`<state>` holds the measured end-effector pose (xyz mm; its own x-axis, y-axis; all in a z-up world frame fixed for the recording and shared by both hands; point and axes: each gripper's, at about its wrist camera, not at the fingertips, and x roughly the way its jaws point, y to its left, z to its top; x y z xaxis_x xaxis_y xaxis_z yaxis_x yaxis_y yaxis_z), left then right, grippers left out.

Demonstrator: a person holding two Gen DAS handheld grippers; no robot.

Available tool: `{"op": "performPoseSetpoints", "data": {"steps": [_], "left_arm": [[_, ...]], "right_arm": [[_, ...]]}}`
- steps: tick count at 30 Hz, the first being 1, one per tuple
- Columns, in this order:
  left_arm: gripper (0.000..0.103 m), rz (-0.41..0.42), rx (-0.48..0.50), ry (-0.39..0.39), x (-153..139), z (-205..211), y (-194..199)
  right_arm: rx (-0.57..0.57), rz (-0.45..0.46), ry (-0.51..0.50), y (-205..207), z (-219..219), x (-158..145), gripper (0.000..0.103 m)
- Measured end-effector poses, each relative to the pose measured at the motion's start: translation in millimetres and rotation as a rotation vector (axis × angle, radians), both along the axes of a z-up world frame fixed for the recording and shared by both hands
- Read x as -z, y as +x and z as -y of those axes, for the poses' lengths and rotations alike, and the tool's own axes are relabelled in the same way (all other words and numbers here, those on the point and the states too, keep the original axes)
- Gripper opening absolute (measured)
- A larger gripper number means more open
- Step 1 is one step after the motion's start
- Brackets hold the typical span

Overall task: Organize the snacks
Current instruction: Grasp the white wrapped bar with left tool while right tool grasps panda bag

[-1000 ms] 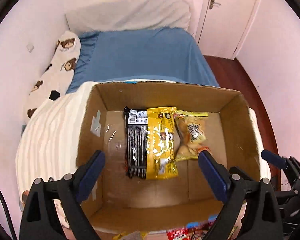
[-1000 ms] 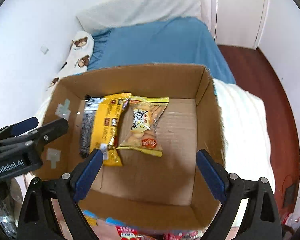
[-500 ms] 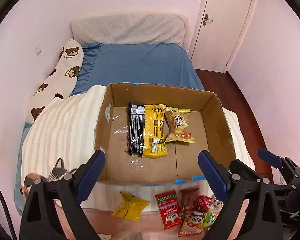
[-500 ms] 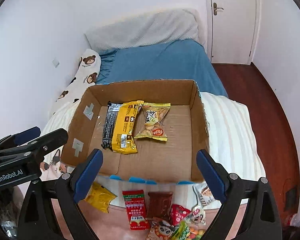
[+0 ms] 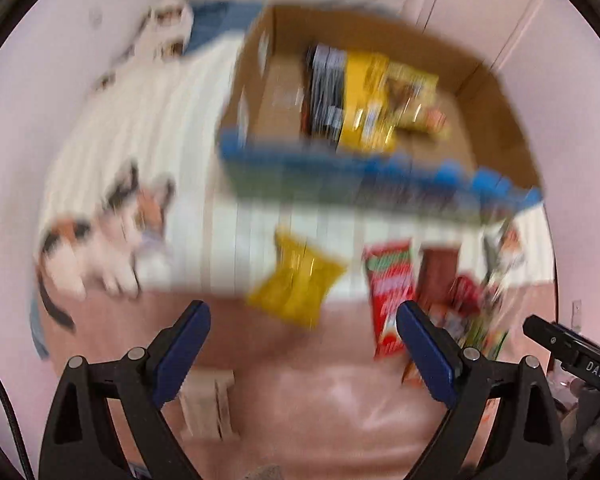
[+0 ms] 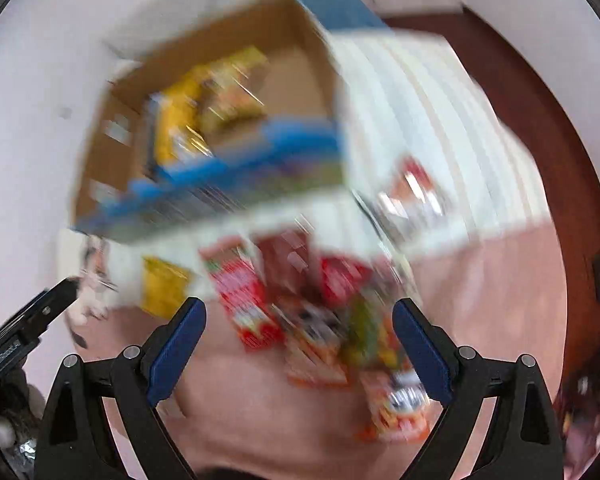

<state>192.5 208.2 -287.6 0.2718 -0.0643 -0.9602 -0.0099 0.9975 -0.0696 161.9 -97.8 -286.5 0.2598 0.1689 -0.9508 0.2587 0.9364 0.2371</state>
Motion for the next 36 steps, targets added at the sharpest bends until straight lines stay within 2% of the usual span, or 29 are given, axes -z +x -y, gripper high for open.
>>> {"op": "performPoseSetpoints", "data": {"steps": [2,8,10,11,12,16,21,26,30,31,32,34,36], "left_arm": [[0.095,-0.056,-0.005,0.008,24,-4,-12],[0.095,-0.197,-0.033,0.041,80,-23,-46],[0.095,-0.236,-0.063,0.038,90,-35,-56],[0.095,-0.246,-0.079,0.037,93,-41,-59],[0.095,-0.253,-0.097,0.033,94,-47,-63],[0.095,-0.268,-0.177,0.020,96,-79,-79],[0.095,-0.303,-0.247,0.013,110,-115,-99],[0.095,-0.364,-0.209,0.020,141,-124,-104],[0.095,-0.405,-0.160,0.013,172,-121,-97],[0.086,-0.411,-0.169,-0.004,179,-122,-95],[0.072,-0.409,-0.169,-0.027,183,-121,-93],[0.057,-0.415,-0.166,-0.030,186,-114,-91],[0.056,-0.404,-0.155,-0.046,184,-106,-88]], "right_arm": [[0.036,-0.103,0.004,-21,12,32,0.096],[0.072,-0.318,0.002,-66,30,104,0.096],[0.078,-0.368,0.008,-74,33,124,0.086],[0.078,-0.386,0.007,-77,33,131,0.071],[0.074,-0.401,0.003,-80,32,137,0.064],[0.009,-0.373,0.009,-85,10,139,0.058],[-0.174,-0.358,0.038,-84,-57,136,0.057],[-0.301,-0.352,0.019,-68,-113,149,0.057],[-0.346,-0.366,0.005,-56,-137,159,0.057],[-0.350,-0.367,0.004,-55,-139,161,0.057],[-0.356,-0.371,0.002,-55,-142,163,0.057],[-0.361,-0.379,0.000,-54,-147,166,0.057],[-0.360,-0.385,0.004,-54,-149,168,0.056]]}}
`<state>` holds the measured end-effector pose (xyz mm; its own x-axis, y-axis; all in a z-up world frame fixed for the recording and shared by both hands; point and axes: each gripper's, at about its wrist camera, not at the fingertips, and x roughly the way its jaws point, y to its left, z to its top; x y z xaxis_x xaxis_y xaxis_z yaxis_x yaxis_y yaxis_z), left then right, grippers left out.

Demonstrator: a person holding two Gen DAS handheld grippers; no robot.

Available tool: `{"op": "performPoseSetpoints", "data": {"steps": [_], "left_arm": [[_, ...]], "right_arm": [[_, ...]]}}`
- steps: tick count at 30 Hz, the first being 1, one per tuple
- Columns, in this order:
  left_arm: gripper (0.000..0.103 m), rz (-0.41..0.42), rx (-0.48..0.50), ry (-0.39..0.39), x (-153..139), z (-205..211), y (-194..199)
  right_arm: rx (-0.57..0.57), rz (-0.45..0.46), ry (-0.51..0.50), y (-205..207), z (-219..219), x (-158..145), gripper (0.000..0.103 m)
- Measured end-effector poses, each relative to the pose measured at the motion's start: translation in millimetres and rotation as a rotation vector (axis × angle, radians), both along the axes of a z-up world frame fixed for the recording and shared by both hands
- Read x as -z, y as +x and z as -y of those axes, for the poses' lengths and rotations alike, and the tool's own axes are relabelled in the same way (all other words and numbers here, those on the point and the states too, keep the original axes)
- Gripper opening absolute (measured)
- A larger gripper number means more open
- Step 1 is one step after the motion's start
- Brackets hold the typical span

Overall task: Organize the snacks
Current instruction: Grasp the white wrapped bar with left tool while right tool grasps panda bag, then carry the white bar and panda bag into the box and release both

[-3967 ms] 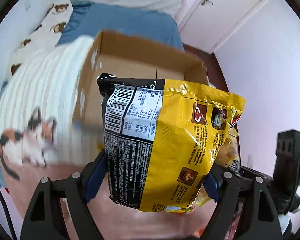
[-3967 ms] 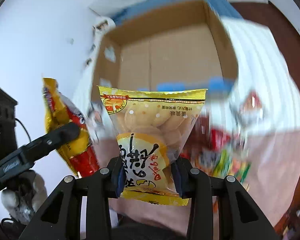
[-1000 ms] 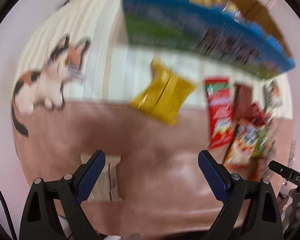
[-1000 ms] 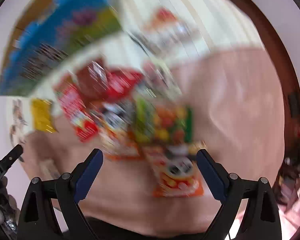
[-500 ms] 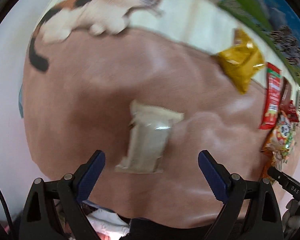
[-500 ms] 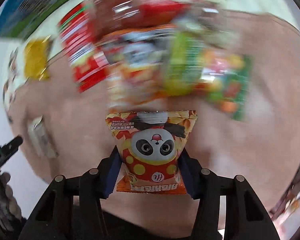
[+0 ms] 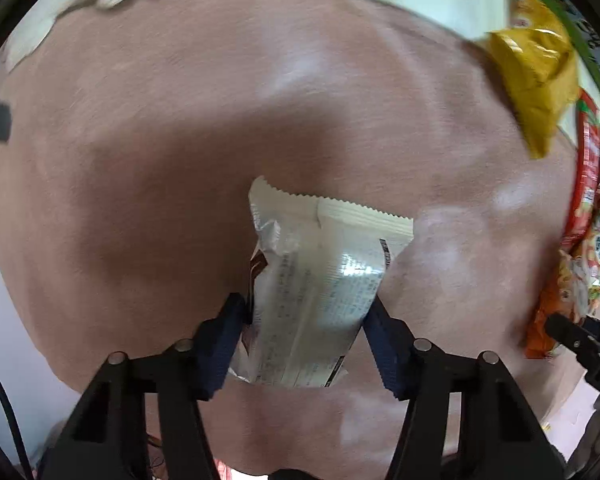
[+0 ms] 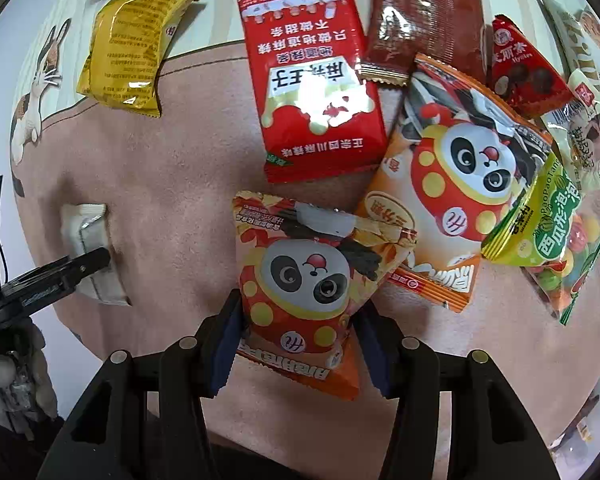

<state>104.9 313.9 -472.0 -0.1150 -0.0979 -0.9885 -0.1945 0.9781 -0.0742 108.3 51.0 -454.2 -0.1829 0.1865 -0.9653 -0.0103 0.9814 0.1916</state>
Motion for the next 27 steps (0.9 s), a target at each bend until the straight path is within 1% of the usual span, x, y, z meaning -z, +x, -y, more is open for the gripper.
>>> {"op": "performPoseSetpoints", "data": {"steps": [3,6,7,9,10,12,13,17,20,22,23,25,26,27], "left_arm": [[0.055,0.010,0.012,-0.031,-5,23,6],[0.055,0.009,0.038,-0.084,-4,52,12],[0.056,0.007,0.045,-0.088,-2,57,13],[0.056,-0.006,0.085,-0.061,5,71,13],[0.058,-0.007,0.107,-0.042,7,75,13],[0.058,-0.016,0.148,-0.014,10,84,9],[0.059,-0.024,0.159,-0.011,13,88,7],[0.059,-0.036,0.139,-0.033,19,82,-5],[0.059,-0.034,0.128,-0.026,21,71,0],[0.058,-0.026,0.128,-0.011,24,76,4],[0.057,-0.020,0.132,-0.002,24,85,10],[0.055,-0.010,0.142,0.011,22,90,8],[0.054,-0.003,0.145,0.014,20,91,8],[0.054,0.003,0.146,0.015,17,94,9]], "right_arm": [[0.001,-0.002,-0.005,8,19,-11,0.056],[0.017,-0.011,0.001,8,29,-12,0.056],[0.020,-0.012,-0.001,9,32,-13,0.056],[0.037,-0.030,0.008,9,40,-12,0.056],[0.058,-0.036,0.018,9,43,-11,0.058],[0.103,-0.064,0.039,9,50,-5,0.070],[0.129,-0.078,0.053,9,55,-3,0.071],[0.193,-0.083,0.085,2,76,-1,0.071],[0.272,-0.081,0.100,3,98,-2,0.071],[0.309,-0.080,0.102,4,108,-3,0.071],[0.320,-0.072,0.095,5,110,-3,0.071],[0.305,-0.057,0.074,9,106,-3,0.066],[0.288,-0.041,0.061,11,106,-5,0.057],[0.276,-0.033,0.055,13,100,-6,0.055]]}}
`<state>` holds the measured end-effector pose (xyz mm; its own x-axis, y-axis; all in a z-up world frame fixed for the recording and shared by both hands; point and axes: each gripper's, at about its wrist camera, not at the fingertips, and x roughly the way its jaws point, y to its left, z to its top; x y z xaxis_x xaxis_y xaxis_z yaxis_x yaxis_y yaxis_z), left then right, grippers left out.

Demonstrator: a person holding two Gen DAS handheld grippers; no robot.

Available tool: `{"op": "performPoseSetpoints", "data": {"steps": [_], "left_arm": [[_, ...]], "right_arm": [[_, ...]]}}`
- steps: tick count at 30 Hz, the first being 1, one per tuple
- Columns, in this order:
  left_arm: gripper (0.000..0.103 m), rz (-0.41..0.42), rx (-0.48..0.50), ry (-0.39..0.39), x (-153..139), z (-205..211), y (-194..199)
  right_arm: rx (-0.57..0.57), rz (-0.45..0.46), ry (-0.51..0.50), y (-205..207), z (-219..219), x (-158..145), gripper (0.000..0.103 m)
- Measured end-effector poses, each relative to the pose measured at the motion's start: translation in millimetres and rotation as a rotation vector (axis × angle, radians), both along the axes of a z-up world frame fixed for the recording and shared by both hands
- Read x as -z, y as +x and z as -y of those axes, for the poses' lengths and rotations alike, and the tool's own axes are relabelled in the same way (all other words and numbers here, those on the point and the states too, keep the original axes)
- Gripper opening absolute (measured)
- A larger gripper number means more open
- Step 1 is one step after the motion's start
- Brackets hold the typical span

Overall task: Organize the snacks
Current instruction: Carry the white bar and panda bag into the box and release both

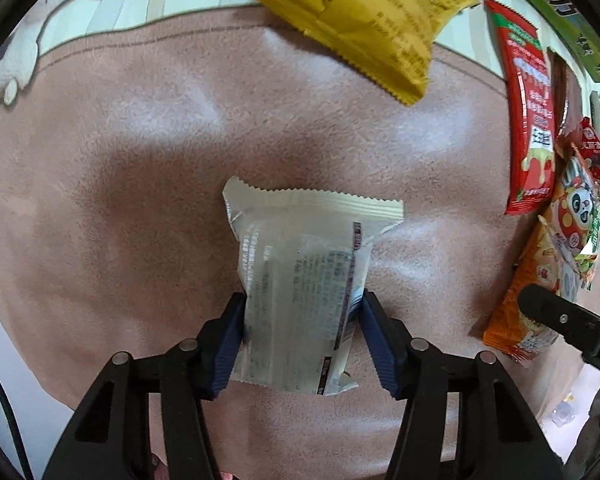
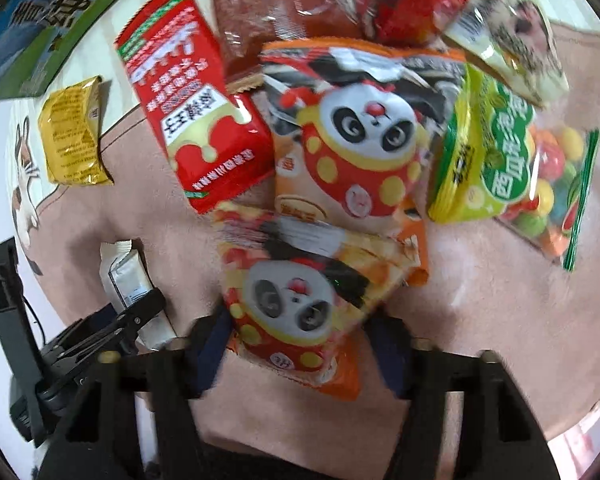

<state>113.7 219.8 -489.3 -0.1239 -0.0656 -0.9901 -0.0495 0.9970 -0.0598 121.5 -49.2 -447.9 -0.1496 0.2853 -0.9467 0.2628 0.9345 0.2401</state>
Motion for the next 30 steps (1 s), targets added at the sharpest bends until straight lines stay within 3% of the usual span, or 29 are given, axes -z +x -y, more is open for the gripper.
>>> {"op": "performPoseSetpoints", "data": {"steps": [3,14,18,25,30], "left_arm": [[0.053,0.023,0.006,-0.001,-15,2,-1],[0.053,0.051,0.010,-0.025,-67,0,6],[0.053,0.113,0.011,-0.094,-116,-2,4],[0.053,0.313,0.047,-0.210,-250,4,41],[0.053,0.410,0.085,-0.244,-302,22,86]], "right_arm": [[-0.034,0.027,-0.004,0,-2,-7,0.050],[-0.095,0.050,0.007,-11,-29,-19,0.049],[-0.112,0.072,0.061,-7,-31,-40,0.049],[-0.149,0.242,0.143,17,-15,-141,0.049],[-0.160,0.421,0.134,65,-1,-220,0.049]]}}
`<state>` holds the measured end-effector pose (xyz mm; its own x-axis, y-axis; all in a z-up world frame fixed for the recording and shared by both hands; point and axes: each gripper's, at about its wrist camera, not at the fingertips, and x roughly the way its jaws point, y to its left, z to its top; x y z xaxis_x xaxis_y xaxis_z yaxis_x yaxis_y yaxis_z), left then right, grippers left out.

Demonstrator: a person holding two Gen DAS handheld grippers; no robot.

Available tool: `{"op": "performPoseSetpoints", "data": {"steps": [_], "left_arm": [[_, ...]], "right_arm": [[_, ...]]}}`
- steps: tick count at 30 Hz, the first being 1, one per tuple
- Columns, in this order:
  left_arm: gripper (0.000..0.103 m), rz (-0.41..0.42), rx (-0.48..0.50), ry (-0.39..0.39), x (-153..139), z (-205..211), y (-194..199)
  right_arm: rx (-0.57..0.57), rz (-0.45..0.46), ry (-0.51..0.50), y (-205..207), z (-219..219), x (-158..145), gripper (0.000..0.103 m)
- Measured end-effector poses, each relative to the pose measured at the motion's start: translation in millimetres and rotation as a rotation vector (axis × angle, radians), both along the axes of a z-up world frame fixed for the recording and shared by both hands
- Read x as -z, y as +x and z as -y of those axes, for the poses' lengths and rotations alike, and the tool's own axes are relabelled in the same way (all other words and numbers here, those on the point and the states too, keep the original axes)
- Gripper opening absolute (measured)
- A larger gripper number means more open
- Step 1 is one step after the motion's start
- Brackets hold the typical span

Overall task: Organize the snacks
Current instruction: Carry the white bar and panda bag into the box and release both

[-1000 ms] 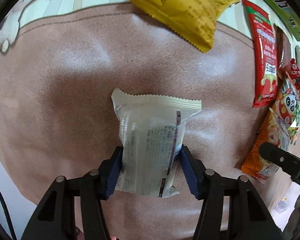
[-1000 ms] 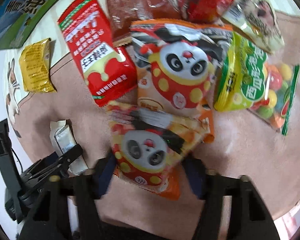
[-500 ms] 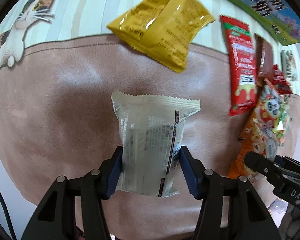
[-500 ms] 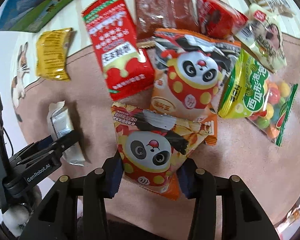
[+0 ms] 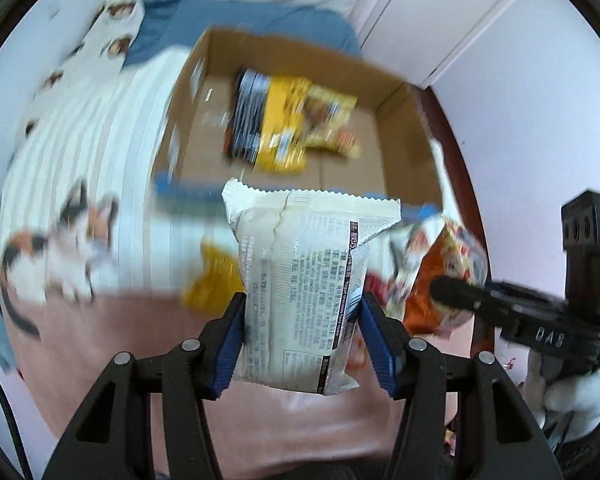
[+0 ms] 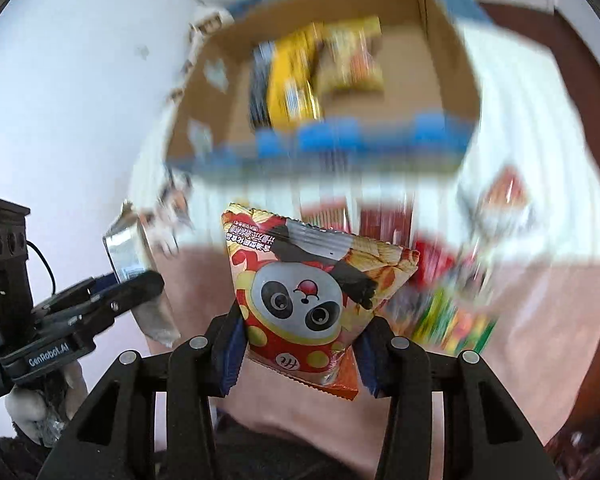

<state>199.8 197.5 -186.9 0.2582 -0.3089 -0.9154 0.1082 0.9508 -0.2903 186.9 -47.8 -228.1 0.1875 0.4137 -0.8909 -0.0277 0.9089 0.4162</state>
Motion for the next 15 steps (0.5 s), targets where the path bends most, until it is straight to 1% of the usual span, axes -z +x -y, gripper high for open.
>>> {"op": "performPoseSetpoints", "data": {"steps": [1,3,6,8,10,15], "left_arm": [[0.053,0.018,0.004,0.030,-6,6,19],[0.053,0.043,0.021,0.072,-8,12,41],[0.053,0.053,0.025,0.151,-6,14,96],[0.053,0.047,0.012,0.178,-1,12,130],[0.053,0.016,0.005,0.212,14,10,163],[0.053,-0.054,-0.007,0.279,50,8,221]], "right_arm": [[0.000,0.032,-0.013,13,1,-11,0.049],[0.009,0.081,-0.048,42,6,-21,0.049],[0.019,0.110,-0.118,97,18,-28,0.049],[0.030,0.100,-0.148,130,27,-24,0.049],[0.031,0.085,-0.181,164,33,-17,0.049],[0.017,0.039,-0.278,234,34,15,0.049]]}}
